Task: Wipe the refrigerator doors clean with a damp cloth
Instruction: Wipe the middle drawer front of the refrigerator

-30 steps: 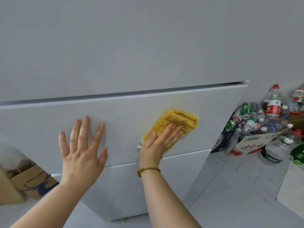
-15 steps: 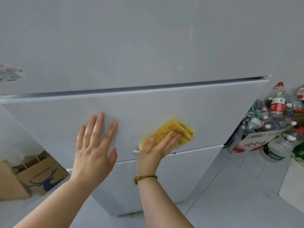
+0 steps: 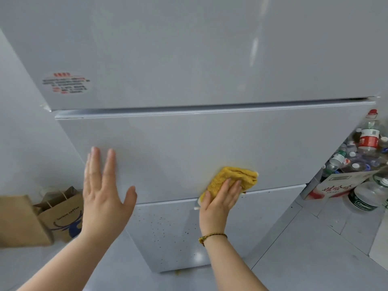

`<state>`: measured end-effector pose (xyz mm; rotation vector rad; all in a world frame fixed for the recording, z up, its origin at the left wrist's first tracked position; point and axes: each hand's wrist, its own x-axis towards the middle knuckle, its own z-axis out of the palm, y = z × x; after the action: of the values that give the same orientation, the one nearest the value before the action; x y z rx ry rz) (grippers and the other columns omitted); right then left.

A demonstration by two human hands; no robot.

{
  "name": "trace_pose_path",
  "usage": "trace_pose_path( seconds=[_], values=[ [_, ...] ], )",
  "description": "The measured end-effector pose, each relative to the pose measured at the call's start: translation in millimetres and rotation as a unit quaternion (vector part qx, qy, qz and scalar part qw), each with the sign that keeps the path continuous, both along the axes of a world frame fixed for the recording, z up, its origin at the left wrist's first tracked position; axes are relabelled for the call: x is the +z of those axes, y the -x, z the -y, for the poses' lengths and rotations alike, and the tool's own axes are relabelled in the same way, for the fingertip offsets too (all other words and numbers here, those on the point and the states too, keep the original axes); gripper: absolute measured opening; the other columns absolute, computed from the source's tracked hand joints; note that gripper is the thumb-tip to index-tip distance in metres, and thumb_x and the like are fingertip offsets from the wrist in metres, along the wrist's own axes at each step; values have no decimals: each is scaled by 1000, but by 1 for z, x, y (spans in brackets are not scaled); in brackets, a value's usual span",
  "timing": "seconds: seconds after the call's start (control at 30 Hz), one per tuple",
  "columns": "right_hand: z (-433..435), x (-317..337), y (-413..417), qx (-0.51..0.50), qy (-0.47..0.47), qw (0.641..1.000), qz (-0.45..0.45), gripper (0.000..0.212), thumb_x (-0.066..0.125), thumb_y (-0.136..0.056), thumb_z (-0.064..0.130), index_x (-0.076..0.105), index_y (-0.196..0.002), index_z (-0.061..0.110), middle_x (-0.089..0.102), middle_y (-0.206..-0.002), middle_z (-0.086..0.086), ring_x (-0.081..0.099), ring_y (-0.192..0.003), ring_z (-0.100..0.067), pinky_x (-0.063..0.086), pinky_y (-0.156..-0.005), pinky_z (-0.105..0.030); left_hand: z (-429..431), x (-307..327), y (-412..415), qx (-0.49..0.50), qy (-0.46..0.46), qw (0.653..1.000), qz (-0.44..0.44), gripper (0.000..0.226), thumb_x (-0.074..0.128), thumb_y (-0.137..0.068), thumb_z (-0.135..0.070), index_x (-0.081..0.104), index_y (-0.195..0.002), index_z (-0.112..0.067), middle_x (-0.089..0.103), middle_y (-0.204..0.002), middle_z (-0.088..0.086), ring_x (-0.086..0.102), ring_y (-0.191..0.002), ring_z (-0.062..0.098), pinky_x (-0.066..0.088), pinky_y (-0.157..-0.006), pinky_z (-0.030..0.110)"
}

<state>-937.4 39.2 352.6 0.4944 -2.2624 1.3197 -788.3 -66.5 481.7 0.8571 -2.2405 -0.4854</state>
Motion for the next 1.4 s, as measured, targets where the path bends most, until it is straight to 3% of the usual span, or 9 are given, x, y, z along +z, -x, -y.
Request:
trace_pose_path(
  seconds=[0.1,0.2,0.37,0.57,0.8,1.0,1.17,1.27,1.4],
  values=[
    [-7,19,14,34,-87,981,-170,40,19,-100,32,15,-136,17,-5,-155,-10,10,-129,-40,8,-113,-42,13,12,-15,73,-87,992,-54,84,58,-83,-2,4,-146,-8,-4,-155,6,-7,-142,18,-2,-112,28],
    [-10,52,27,30,-205,909,-362,53,43,-86,22,19,-133,19,3,-150,-7,13,-127,-32,15,-107,-41,32,22,-21,93,-118,988,-39,84,58,-84,-7,1,-146,-9,6,-155,7,-1,-143,20,-2,-114,29],
    [-7,111,48,10,-270,785,-557,58,52,-84,26,24,-135,24,8,-153,-5,17,-129,-26,5,-114,-44,50,31,-24,-43,-270,960,-59,78,56,-85,-5,11,-144,-31,34,-144,-7,28,-136,14,27,-101,31],
    [38,91,13,39,-228,821,-522,59,34,-89,13,13,-142,27,-15,-155,0,-13,-142,-24,-4,-114,-52,66,38,-36,-100,-349,927,-90,67,43,-86,9,29,-135,-34,47,-125,-8,39,-125,8,31,-99,29],
    [39,87,17,133,-355,664,-645,51,16,-94,7,13,-143,20,24,-142,5,13,-132,-20,-1,-115,-44,89,53,-45,-171,-376,909,-51,62,33,-87,12,35,-109,-46,56,-102,-21,49,-100,-8,37,-76,9],
    [81,176,-6,82,-204,748,-626,43,47,-85,25,42,-128,28,38,-133,6,18,-130,-21,7,-111,-45,94,50,-50,-208,-412,885,-56,55,41,-68,-15,36,-107,-53,58,-106,-24,48,-102,-13,38,-83,15],
    [100,135,-25,114,-211,756,-609,45,36,-91,19,35,-136,23,24,-148,0,4,-142,-24,4,-115,-45,126,60,-50,-197,-449,871,-38,42,41,-61,-19,51,-94,-42,65,-93,-16,56,-98,2,39,-83,21],
    [97,77,-23,121,-271,726,-620,55,24,-93,14,10,-147,15,2,-156,-5,-1,-144,-24,-1,-117,-44,126,54,-52,-220,-437,872,-35,47,37,-62,-19,50,-98,-46,65,-98,-18,58,-98,-5,37,-85,17],
    [92,23,-26,182,-368,670,-618,50,11,-94,6,13,-144,14,15,-146,-5,12,-133,-20,-5,-118,-43,129,29,-50,-226,-429,874,-33,65,35,-60,-11,50,-97,-62,67,-93,-30,59,-92,-15,37,-82,23]
  ],
)
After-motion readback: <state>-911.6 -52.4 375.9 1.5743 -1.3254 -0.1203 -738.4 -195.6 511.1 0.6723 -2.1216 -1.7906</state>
